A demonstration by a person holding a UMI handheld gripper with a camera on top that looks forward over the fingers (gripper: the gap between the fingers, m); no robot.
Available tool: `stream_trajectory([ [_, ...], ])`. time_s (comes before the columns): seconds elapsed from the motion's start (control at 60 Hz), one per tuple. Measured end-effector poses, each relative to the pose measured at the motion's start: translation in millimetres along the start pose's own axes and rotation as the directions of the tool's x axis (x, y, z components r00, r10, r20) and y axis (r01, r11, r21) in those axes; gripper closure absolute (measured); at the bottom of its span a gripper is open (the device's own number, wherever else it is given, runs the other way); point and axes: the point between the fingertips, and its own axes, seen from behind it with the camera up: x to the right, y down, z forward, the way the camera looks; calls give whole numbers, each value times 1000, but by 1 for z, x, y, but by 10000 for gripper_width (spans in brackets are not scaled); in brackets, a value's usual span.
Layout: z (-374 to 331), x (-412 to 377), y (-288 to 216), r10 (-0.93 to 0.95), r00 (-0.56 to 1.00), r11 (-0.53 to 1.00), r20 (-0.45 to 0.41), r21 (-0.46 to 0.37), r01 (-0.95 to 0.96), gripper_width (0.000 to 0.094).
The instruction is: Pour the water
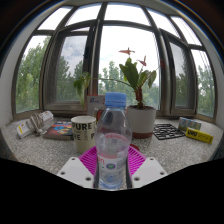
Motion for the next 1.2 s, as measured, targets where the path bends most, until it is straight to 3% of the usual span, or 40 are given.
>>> stream_trajectory([
  [0.1, -2, 1, -1, -10, 1000, 1000, -3, -3, 10, 642],
  [0.217, -10, 17, -8, -63, 997, 998, -54, -5, 62, 646],
  [0.35, -12, 60, -36, -198, 962, 979, -188, 0, 202, 646],
  [0.483, -2, 111, -95, -476, 809, 867, -346, -30, 497, 646],
  [0.617, 24, 121, -175, -784, 430, 523, -448, -101, 846, 648],
  [0.7, 45, 101, -211, -874, 155, 246, -460, -143, 959, 648],
  [0.817, 76, 62, -236, -880, -199, -124, -431, -196, 973, 647],
  [0.933, 101, 22, -237, -786, -495, -438, -370, -232, 869, 645],
  [1.083, 127, -25, -214, -637, -686, -672, -351, -181, 718, 645],
  [1.2, 136, -38, -205, -604, -717, -716, -348, -160, 680, 645],
])
